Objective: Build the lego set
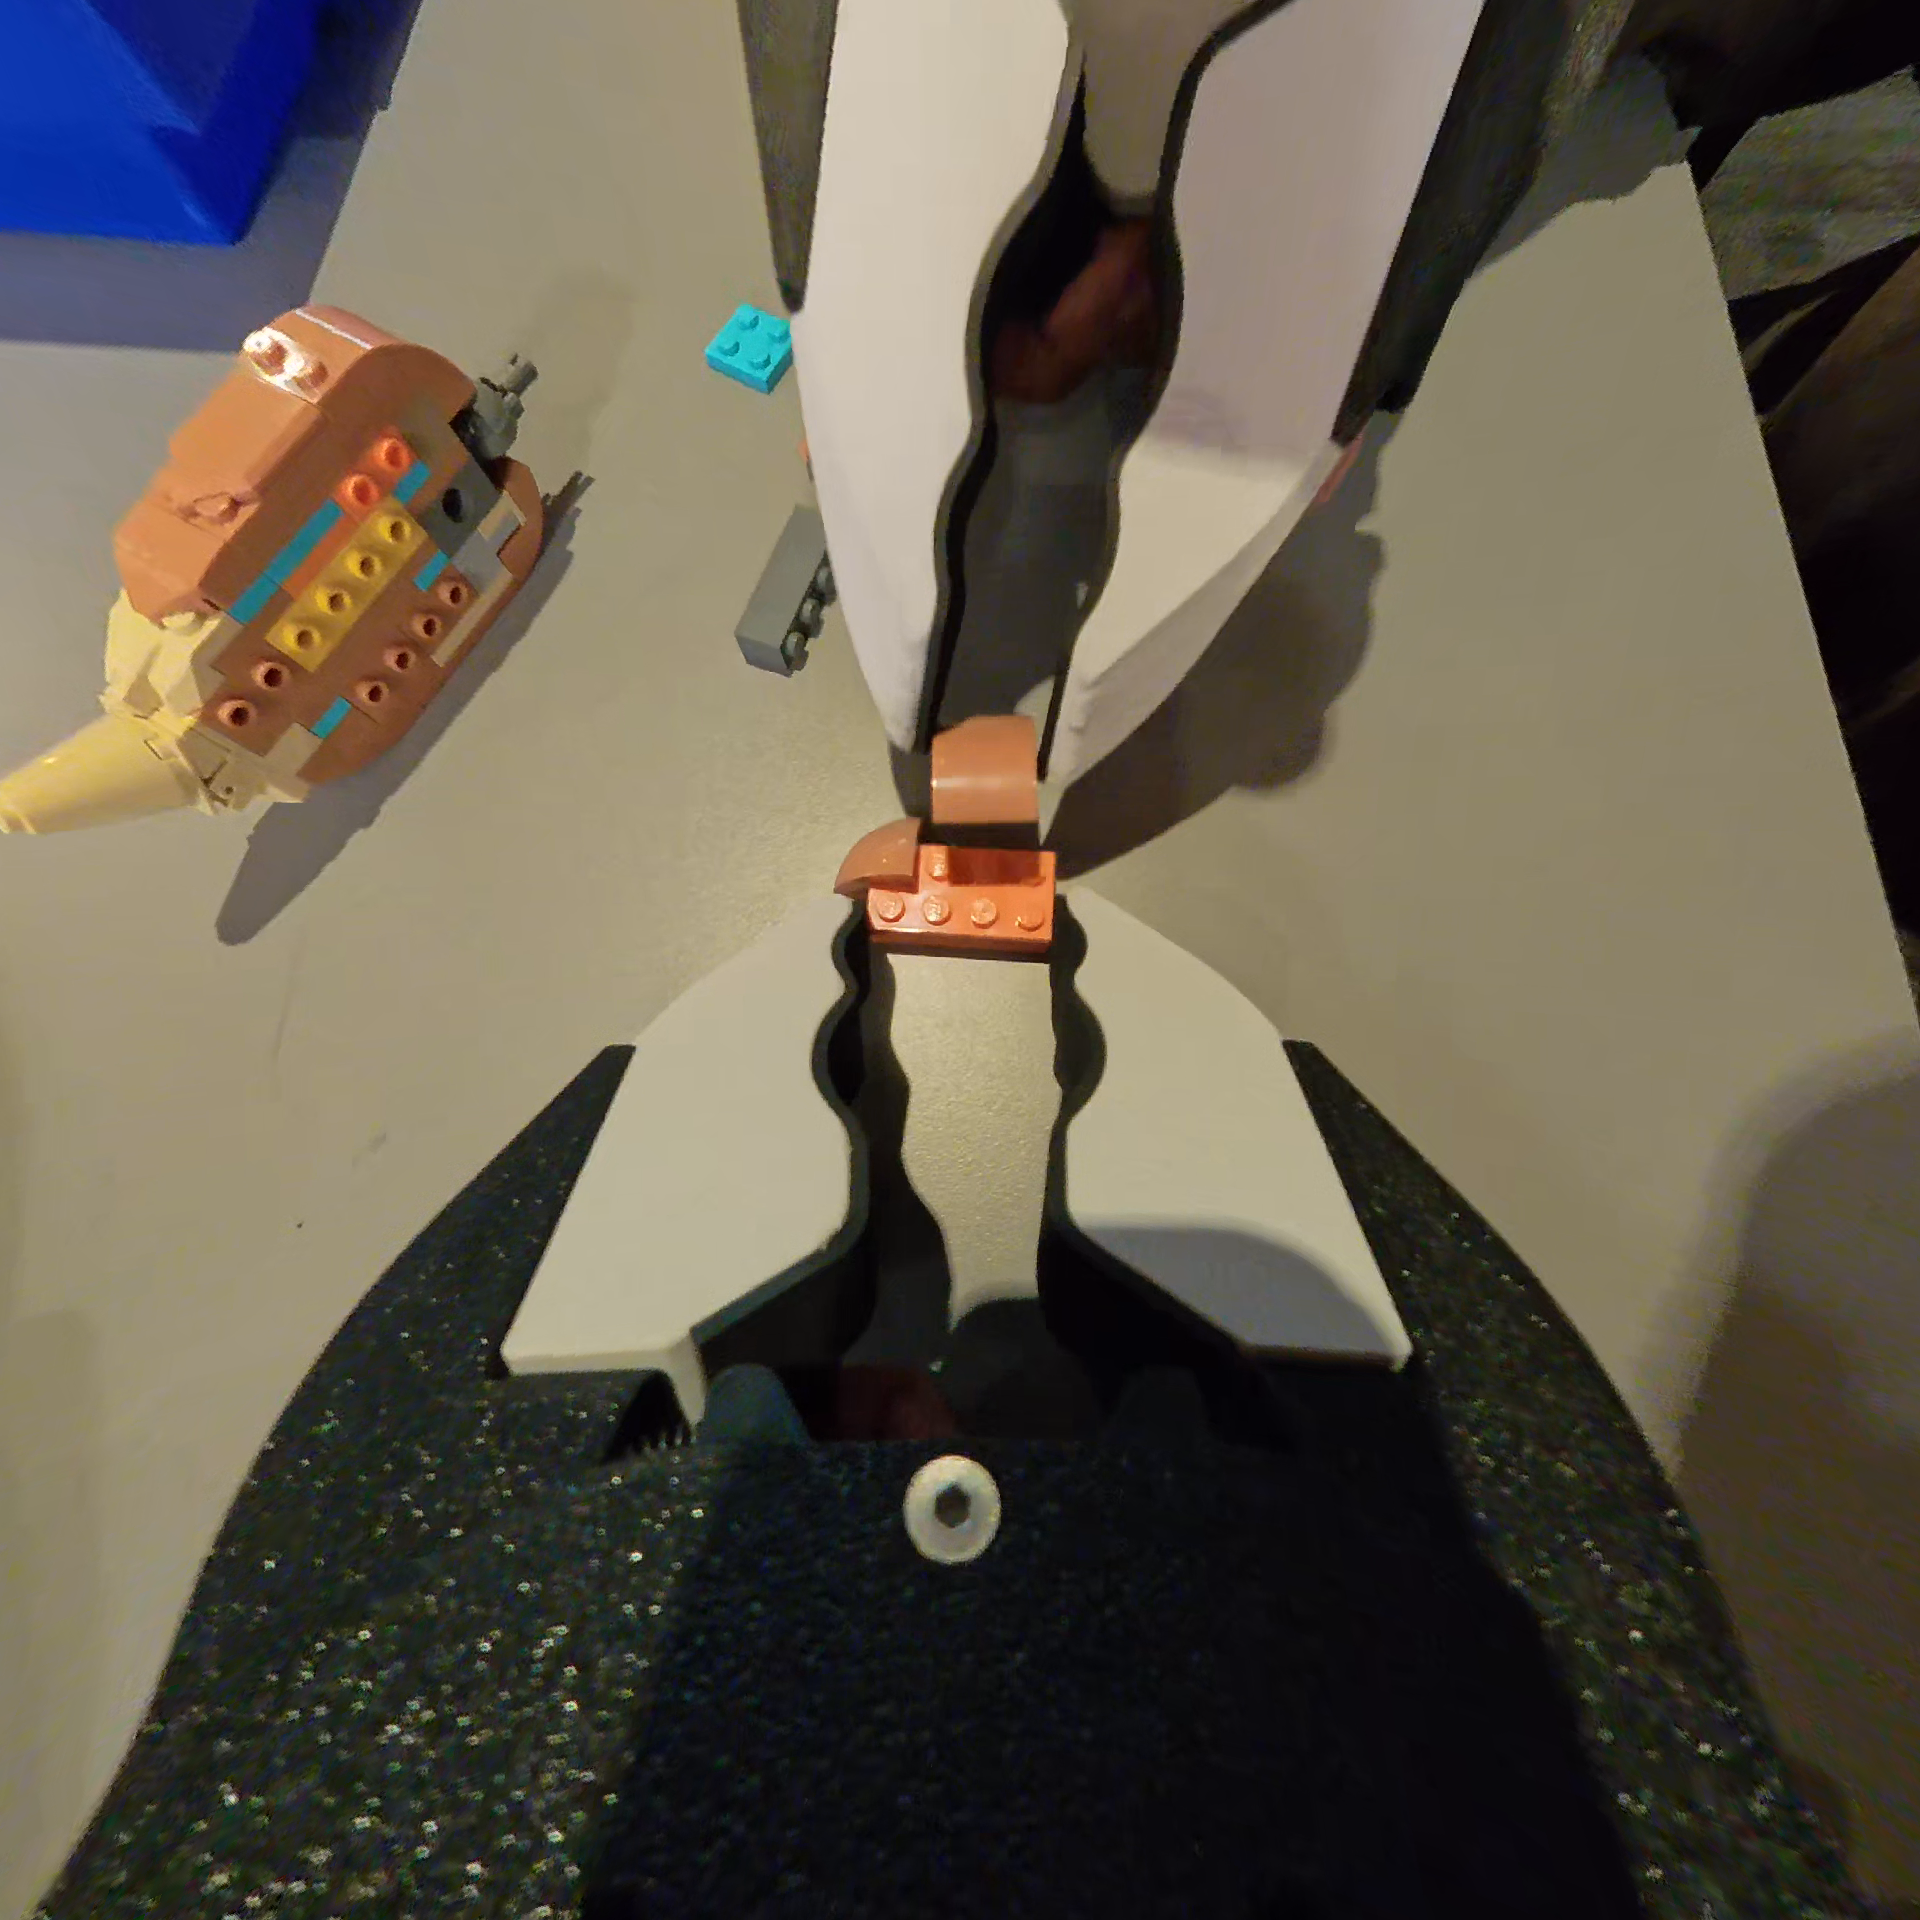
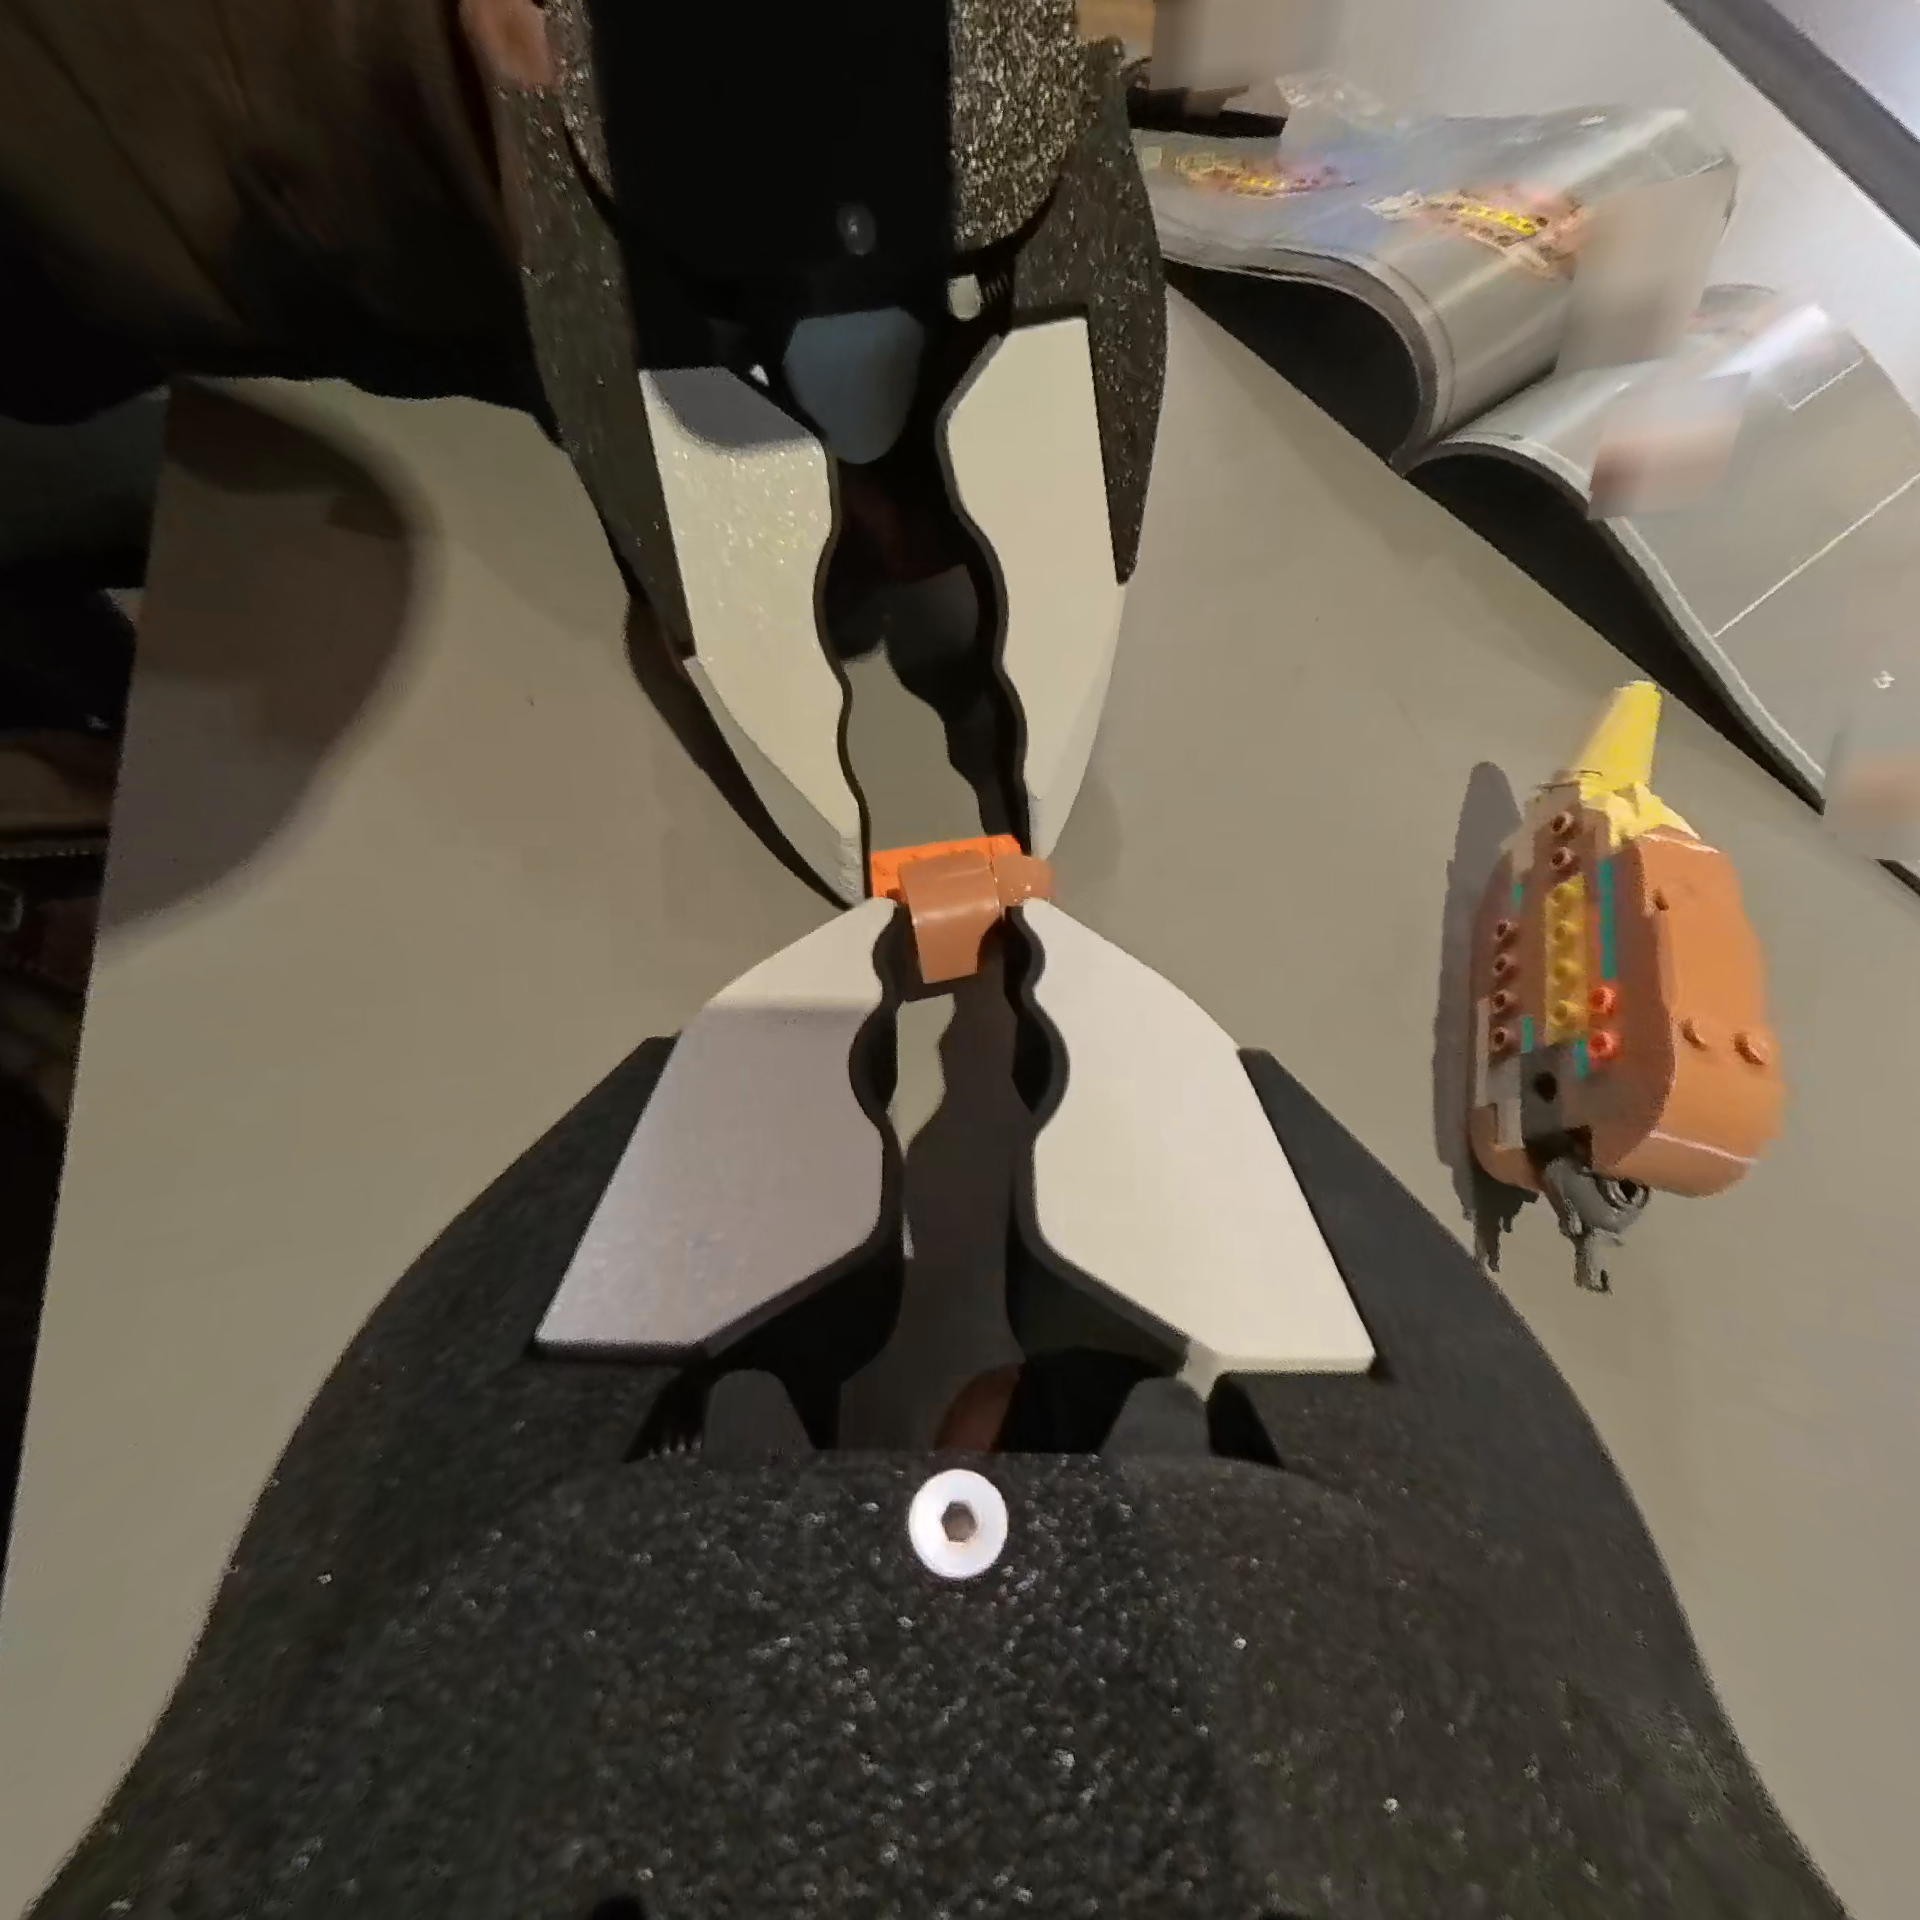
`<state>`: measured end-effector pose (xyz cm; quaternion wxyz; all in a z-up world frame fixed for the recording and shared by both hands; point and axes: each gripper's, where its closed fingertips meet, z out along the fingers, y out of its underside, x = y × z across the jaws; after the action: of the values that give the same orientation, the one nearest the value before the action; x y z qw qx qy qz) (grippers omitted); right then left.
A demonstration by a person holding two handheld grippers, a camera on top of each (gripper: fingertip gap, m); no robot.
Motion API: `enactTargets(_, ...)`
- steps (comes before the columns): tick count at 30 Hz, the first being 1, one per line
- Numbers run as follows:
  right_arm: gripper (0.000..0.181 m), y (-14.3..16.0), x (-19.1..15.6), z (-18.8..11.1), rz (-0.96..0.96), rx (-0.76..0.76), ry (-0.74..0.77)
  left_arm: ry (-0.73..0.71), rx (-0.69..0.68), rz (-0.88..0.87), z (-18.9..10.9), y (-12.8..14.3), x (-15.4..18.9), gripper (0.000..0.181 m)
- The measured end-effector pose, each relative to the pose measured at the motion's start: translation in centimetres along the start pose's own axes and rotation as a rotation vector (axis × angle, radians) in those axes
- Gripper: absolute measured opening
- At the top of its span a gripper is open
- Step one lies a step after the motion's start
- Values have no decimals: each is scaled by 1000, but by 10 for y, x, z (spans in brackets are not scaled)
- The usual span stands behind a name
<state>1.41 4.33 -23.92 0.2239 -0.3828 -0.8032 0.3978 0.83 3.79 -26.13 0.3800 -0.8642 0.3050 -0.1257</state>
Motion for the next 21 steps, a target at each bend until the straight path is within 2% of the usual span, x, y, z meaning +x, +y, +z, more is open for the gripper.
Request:
enactTargets(10, 17, 9, 1, 11, -38, -100, 39, -1, -2, -11, 1, 0, 1, 34)
enactTargets(21, 17, 8, -3, 10, -28, -83, -6, 0, -2, -10, 1, 0, 1, 34)
